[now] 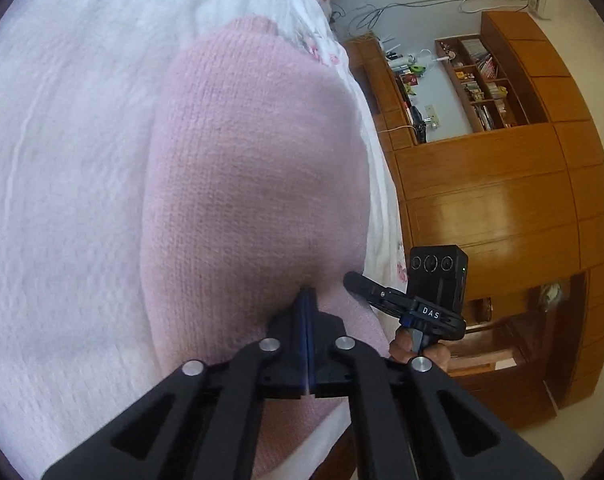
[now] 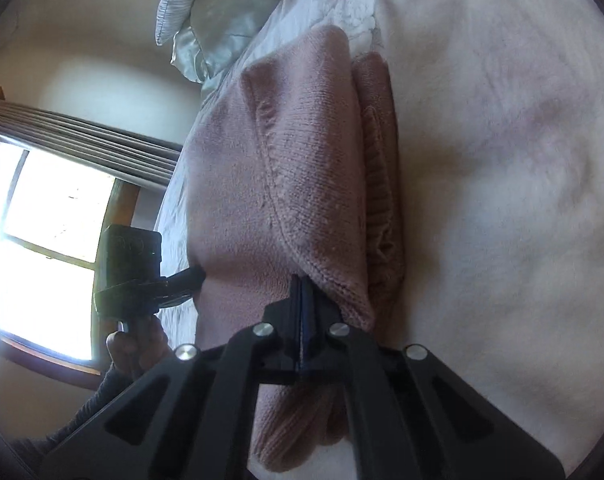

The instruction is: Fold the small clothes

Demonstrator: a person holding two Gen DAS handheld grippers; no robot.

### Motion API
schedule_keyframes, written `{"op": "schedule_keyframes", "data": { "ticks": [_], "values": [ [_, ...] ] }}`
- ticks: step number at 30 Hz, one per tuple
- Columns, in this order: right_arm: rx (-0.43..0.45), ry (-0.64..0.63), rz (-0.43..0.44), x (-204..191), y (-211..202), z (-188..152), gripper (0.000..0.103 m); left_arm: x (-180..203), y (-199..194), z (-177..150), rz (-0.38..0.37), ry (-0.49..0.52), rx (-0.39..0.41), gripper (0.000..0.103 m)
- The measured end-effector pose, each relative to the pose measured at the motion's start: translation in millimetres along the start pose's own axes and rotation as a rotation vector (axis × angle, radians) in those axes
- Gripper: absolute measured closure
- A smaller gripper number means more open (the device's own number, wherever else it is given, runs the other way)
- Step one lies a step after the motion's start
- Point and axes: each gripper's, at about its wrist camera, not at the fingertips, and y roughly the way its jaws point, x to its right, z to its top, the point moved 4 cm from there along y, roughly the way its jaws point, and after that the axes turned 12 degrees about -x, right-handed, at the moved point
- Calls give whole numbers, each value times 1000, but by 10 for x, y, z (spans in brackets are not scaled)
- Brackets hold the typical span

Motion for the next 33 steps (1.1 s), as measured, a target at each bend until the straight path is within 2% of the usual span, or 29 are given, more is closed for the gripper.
{"op": "schedule_keyframes", "data": {
  "ticks": [1, 2, 5, 7, 9, 10, 12, 13, 14, 16, 17, 18, 19, 20, 22, 24, 26, 33],
  "values": [
    [11, -14, 11, -95, -74, -53, 93, 108, -63, -67, -38, 23, 9, 45],
    [22, -37, 35, -206, -154, -123, 92, 228, -144, -182, -69, 53, 14, 20],
    [14, -112, 83, -455, -270, -417, 92, 360, -223, -516, -56, 119, 13, 18],
    [-26, -115, 93, -449, -177, -557, 90, 220, -175, -668, 2, 102, 6, 16],
    [-47, -78, 40, -282, -34, -573, 94, -22, -55, -704, 43, 46, -17, 16],
    [-52, -41, 31, -145, 21, -556, 103, -105, -10, -706, 29, 30, -21, 17],
    [-52, 18, 50, 44, 35, -520, 103, -128, -42, -680, -30, -26, -10, 14],
    [-49, 26, 76, 30, -16, -514, 98, -100, -82, -679, -62, -46, -14, 4],
    [-36, 13, 92, -27, -109, -505, 90, -55, -144, -686, -86, -55, -15, 4],
    [-6, -3, 123, -110, -325, -433, 46, 15, -322, -734, -114, -19, 4, 4],
    [19, 0, 113, -107, -450, -360, 36, 4, -407, -748, -98, 0, 17, 4],
    [45, 6, 101, -84, -565, -260, 27, -58, -485, -743, -52, 3, 34, 4],
    [54, 14, 102, -52, -638, -140, 26, -142, -532, -725, -10, -9, 44, 4],
    [52, 24, 104, -8, -674, -17, 25, -252, -534, -692, 1, -46, 36, 4],
    [28, 36, 142, 61, -652, 239, 20, -443, -412, -645, -73, -125, -26, 4],
    [-9, 55, 156, 140, -550, 481, 20, -505, -303, -600, -69, -124, -52, 4],
    [-46, 69, 130, 199, -399, 717, 20, -456, -225, -505, -107, -113, -61, 4],
    [-141, 53, 105, 243, 86, 1098, 20, -458, 98, -279, -156, -91, -101, 4]
  ]
}}
